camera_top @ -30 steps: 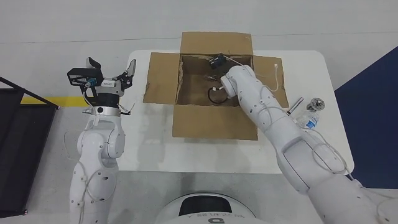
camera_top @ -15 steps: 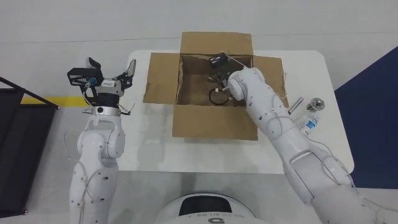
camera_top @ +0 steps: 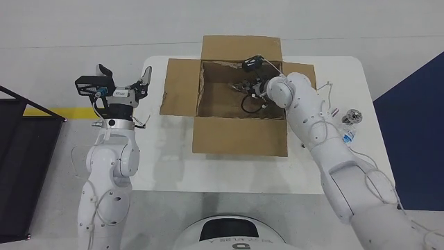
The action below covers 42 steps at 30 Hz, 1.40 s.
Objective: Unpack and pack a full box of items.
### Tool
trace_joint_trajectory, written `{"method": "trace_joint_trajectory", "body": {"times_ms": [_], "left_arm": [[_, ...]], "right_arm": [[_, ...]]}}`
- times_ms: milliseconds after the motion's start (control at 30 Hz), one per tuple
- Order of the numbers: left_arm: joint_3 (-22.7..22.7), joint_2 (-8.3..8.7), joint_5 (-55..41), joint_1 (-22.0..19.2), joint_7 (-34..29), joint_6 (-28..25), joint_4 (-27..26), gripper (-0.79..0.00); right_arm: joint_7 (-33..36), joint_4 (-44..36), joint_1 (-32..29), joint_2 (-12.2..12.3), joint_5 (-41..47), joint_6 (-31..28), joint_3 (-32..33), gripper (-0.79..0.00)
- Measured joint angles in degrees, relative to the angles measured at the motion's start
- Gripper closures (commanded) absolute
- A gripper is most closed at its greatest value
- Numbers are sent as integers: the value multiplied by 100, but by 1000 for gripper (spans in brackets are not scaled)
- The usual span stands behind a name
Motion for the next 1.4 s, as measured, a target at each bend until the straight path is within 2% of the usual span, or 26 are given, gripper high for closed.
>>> {"method": "trace_joint_trajectory", "body": {"times_ms": [467, 533, 633, 700, 833, 967, 1400], "left_arm": [[0, 0, 0, 0, 0, 0, 0, -785], [0, 0, 0, 0, 0, 0, 0, -785], [0, 0, 0, 0, 0, 0, 0, -785], [0, 0, 0, 0, 0, 0, 0, -785], [0, 0, 0, 0, 0, 0, 0, -785], [0, 0, 0, 0, 0, 0, 0, -785], [0, 0, 0, 0, 0, 0, 0, -785]], "right_arm": [[-185, 1033, 588, -320, 263, -175, -506, -299], [-216, 1130, 633, -352, 287, -205, -549, -280], [-301, 1250, 683, -393, 319, -280, -603, -154], [-384, 1302, 698, -406, 325, -393, -631, -132], [-536, 1318, 686, -398, 292, -640, -655, -169], [-569, 1338, 668, -373, 312, -457, -600, -219], [-317, 1426, 725, -463, 565, -436, -662, -268]]}}
